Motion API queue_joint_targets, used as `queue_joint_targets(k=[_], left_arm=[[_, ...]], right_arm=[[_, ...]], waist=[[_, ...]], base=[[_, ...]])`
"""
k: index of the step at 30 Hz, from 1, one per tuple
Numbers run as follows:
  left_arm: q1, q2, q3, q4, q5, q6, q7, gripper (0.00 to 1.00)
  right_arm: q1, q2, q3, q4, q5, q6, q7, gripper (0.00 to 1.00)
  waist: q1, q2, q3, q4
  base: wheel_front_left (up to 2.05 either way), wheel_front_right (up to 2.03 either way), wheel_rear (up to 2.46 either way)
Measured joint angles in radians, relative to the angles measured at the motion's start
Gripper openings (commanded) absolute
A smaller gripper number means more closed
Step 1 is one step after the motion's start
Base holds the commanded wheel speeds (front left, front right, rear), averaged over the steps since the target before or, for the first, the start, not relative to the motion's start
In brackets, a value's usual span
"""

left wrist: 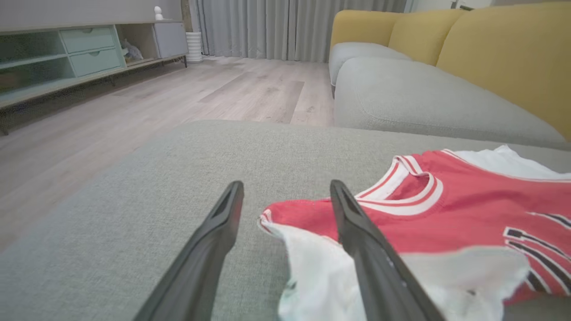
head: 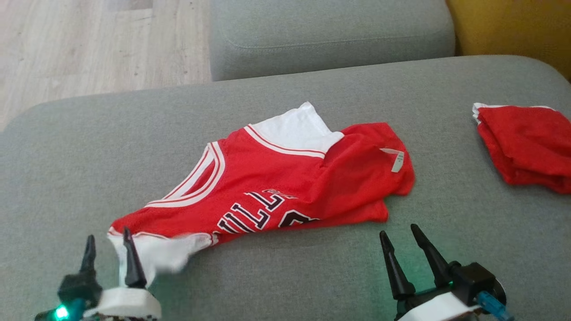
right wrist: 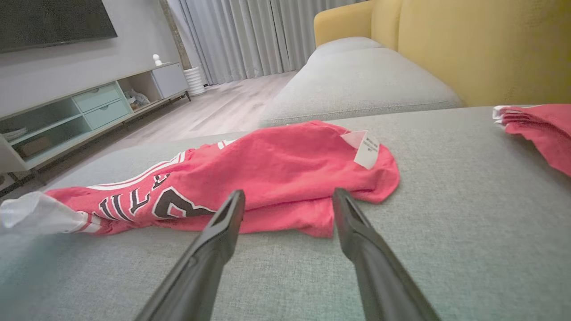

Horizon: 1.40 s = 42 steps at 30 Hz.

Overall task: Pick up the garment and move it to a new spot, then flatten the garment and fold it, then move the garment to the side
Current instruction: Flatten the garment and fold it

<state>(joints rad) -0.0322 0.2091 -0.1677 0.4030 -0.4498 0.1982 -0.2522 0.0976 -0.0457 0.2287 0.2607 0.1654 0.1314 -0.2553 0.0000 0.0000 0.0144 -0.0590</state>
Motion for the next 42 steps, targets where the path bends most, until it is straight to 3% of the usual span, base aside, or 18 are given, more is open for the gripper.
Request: queue_joint_targets(k=[5,18,27,30,34,37,38,39,41,42], left_arm=[[0.028,0.0,-0.021,-0.021,0.127,0.043,0.0,1.0],[0.157,0.001,0.003,0.031,0.135,0.083,0.0,1.0],[0.224,-0.054,-0.015,0.021,0.124,0.029,0.0,1.0],[0.223,-0.069,-0.022,0.045,0.125,0.029,0.0,1.0],[0.204,-0.078,-0.015,0.101,0.086,-0.009,-0.002,1.0],[0.175,-0.086,-0.01,0.142,0.071,-0.027,-0.006,0.77],[0.168,-0.086,-0.007,0.151,0.071,-0.035,-0.009,0.55],[0.168,-0.086,-0.007,0.151,0.071,-0.035,-0.009,0.44],[0.152,-0.087,-0.001,0.174,0.07,-0.05,-0.013,0.0],[0.146,-0.087,0.0,0.182,0.068,-0.059,-0.013,0.0]], right_arm=[[0.0,0.0,0.01,0.002,0.0,0.0,0.0,1.0],[-0.006,0.0,0.01,-0.003,0.011,0.0,0.0,1.0],[-0.006,0.0,0.001,-0.002,0.012,0.0,0.0,1.0],[-0.006,0.0,0.0,-0.002,0.012,0.0,0.0,1.0],[-0.009,0.0,0.0,-0.001,0.011,0.0,0.0,1.0],[-0.011,0.0,0.001,-0.001,0.011,0.0,0.0,1.0],[-0.011,0.0,0.001,0.0,0.011,0.0,0.0,1.0],[-0.011,0.0,0.001,0.0,0.011,0.0,0.0,1.0],[-0.011,0.0,0.001,0.002,0.011,0.0,0.0,1.0],[-0.011,0.0,0.0,0.003,0.011,0.0,0.0,1.0]], waist=[[0.0,0.0,-0.004,0.011],[0.0001,0.0,0.042,0.0],[0.0,0.0,0.053,0.01],[0.0,0.0,0.055,0.017],[0.0,0.0,0.056,0.022],[0.0,0.0,0.054,0.022],[0.0,0.0,0.053,0.022],[0.0,0.0,0.053,0.022],[0.0,0.0,0.05,0.022],[0.0,0.0,0.048,0.022]], base=[[0.0,0.0,0.0],[0.0,0.0,0.0],[0.0,0.0,0.0],[0.0,0.0,0.0],[0.0,0.0,0.0],[0.0,0.0,0.0],[0.0,0.0,0.0],[0.0,0.0,0.0],[0.0,0.0,0.0],[0.0,0.0,0.0]])
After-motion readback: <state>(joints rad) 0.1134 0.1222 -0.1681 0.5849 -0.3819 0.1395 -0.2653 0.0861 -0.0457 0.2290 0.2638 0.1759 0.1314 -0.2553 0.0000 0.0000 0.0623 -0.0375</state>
